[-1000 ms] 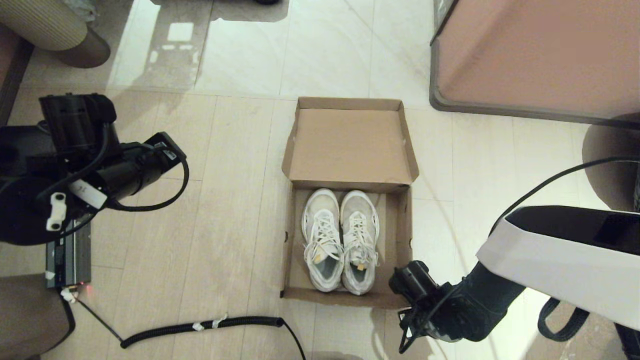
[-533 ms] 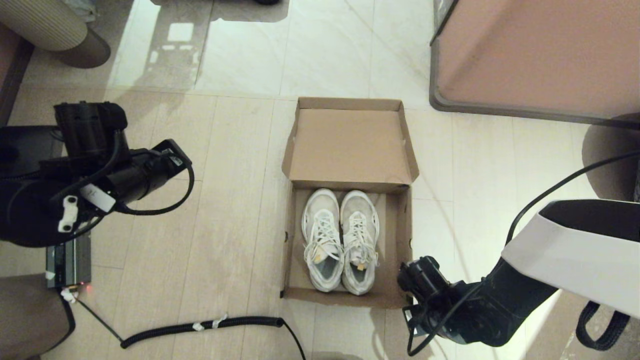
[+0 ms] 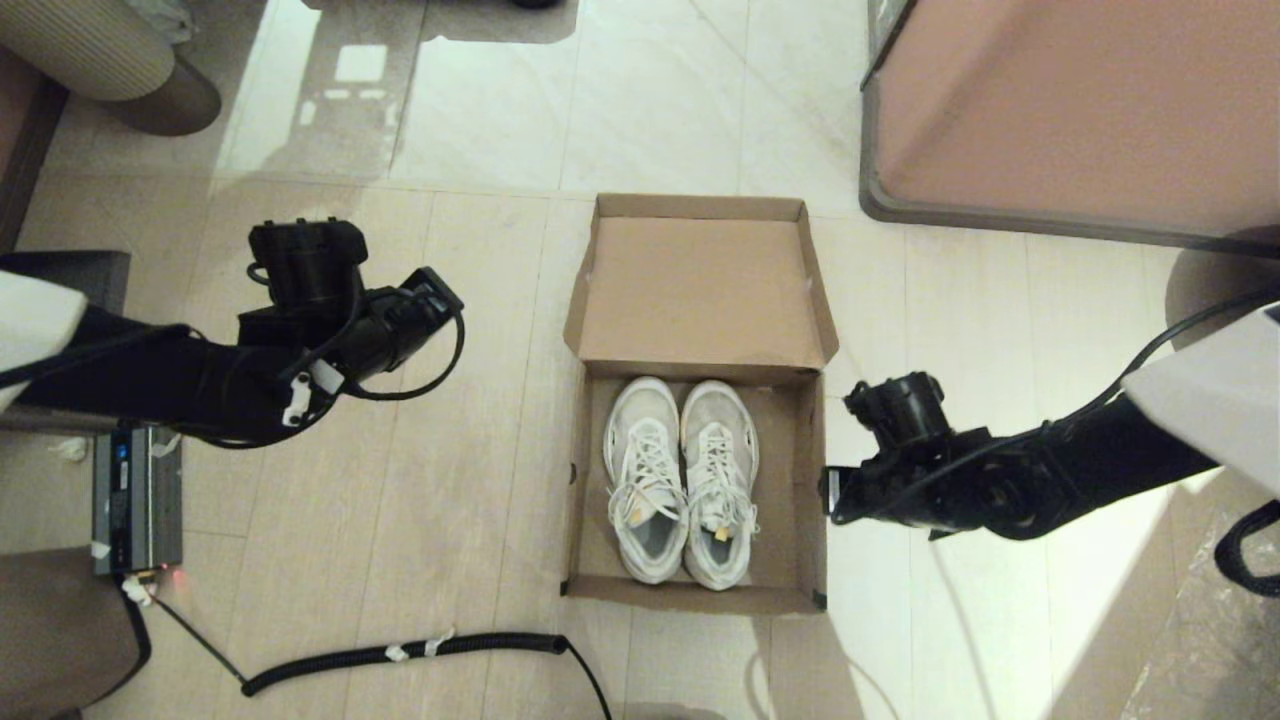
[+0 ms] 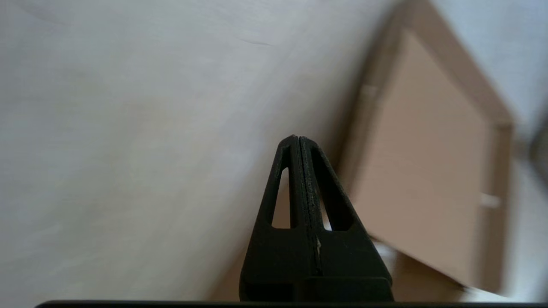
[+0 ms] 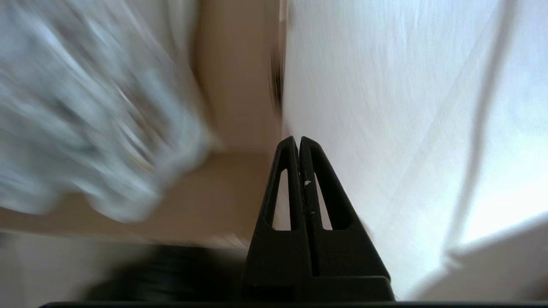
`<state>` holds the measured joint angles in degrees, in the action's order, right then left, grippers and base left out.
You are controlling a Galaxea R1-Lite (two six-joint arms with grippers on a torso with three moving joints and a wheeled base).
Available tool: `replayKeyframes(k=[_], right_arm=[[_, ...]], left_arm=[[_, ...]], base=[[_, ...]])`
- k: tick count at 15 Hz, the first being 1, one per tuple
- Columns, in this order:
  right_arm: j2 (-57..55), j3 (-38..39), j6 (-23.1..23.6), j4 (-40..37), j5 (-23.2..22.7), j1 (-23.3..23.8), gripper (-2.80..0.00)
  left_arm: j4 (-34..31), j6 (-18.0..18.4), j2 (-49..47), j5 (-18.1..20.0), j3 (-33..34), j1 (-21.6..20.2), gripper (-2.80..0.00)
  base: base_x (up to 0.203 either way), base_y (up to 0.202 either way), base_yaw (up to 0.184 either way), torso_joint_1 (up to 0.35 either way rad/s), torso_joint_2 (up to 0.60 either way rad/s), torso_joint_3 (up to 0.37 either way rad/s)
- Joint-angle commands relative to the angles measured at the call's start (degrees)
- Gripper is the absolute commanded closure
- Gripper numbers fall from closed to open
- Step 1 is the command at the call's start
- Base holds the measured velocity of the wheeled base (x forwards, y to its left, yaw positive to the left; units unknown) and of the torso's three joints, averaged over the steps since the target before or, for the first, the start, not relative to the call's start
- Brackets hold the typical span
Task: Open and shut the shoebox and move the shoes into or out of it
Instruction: Close the shoe box
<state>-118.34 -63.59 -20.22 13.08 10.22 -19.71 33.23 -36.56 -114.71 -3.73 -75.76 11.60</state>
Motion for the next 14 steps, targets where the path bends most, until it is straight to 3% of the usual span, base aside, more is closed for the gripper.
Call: replayKeyframes(k=[1, 4, 7, 10, 11, 14], right_arm=[[4.62, -11.93, -3.95, -8.68, -11.74, 5.62, 0.0], [-0.33, -30.3, -10.09, -19.26, -20.5, 13.27, 0.0], [-10.48, -45.7, -12.42, -23.79, -23.12, 17.53, 0.0], [-16.81, -49.07, -13.27, -25.05, -25.16, 19.72, 0.0], [-18.37, -49.09, -14.63, -22.7, -26.29, 19.91, 0.0], [-21.48, -49.15, -26.98, -11.64, -27.48, 19.89, 0.0]], left_arm=[[0.21, -1.41, -6.29, 5.37, -4.6, 0.24, 0.0], [0.22, -1.72, -13.52, 8.62, -12.77, 0.26, 0.0], [-2.33, -1.91, -20.34, 9.3, -24.16, 0.31, 0.0], [-8.49, -3.61, -25.47, 10.34, -35.33, 0.26, 0.0], [-9.6, -4.16, -26.79, 13.22, -36.17, 0.16, 0.0], [-4.7, -8.51, -28.86, 18.66, -35.9, -0.17, 0.0]], base=[[0.0, 0.0, 0.0, 0.0, 0.0, 0.0], [0.0, 0.0, 0.0, 0.0, 0.0, 0.0], [0.0, 0.0, 0.0, 0.0, 0.0, 0.0], [0.0, 0.0, 0.0, 0.0, 0.0, 0.0], [0.0, 0.0, 0.0, 0.0, 0.0, 0.0], [0.0, 0.0, 0.0, 0.0, 0.0, 0.0]])
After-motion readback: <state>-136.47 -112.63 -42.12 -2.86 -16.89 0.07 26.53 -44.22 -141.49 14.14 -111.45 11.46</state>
